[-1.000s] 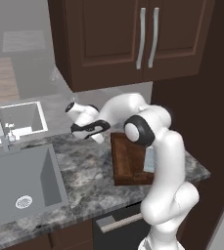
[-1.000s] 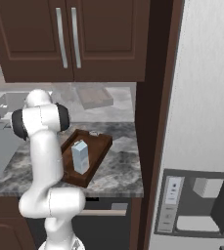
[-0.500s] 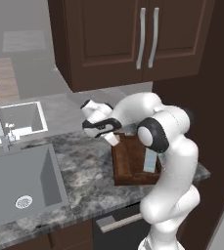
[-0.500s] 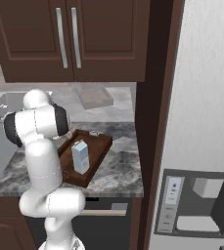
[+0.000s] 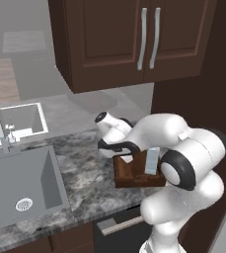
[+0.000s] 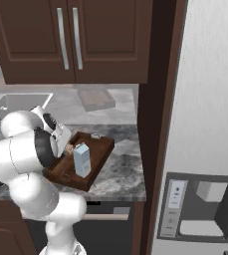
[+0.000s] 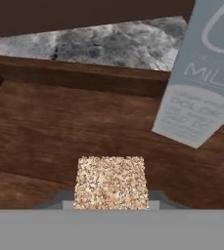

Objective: Take out the milk from the fridge and place it on the tray on the counter. Then take the sugar cube near the tray and place it in the tray.

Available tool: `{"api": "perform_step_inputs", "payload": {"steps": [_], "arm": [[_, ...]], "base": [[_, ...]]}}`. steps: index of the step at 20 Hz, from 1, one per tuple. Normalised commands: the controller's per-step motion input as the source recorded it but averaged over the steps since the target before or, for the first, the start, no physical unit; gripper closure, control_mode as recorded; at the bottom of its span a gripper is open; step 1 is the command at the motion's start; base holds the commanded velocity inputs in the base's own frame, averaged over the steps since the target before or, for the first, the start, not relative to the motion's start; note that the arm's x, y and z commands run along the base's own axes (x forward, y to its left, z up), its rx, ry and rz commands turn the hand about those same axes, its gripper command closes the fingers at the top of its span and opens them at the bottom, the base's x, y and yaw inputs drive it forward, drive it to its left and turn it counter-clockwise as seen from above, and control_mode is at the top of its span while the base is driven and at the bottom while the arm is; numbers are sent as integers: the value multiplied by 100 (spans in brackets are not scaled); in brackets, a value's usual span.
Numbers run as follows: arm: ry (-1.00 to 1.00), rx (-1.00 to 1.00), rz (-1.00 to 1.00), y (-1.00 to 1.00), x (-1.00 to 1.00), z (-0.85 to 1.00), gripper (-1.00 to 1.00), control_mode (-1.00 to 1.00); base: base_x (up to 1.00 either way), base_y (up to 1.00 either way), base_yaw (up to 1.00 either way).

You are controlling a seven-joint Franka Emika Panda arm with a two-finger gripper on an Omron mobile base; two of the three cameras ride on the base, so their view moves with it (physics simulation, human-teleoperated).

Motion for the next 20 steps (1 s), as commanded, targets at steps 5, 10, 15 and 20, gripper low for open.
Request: {"api": "perform_step_inputs", "payload": {"steps": [5,10,15,20], "arm": [[-10,0,-12,1,-37,-6,100,-100],[0,0,-5,9,1,-17,100,-100],[6,-1,0,23,16,0,100,-100],[8,-1,0,14,17,0,100,-100]], "base": [[0,0,0],[0,0,0],[0,0,0],[0,0,0]]}}
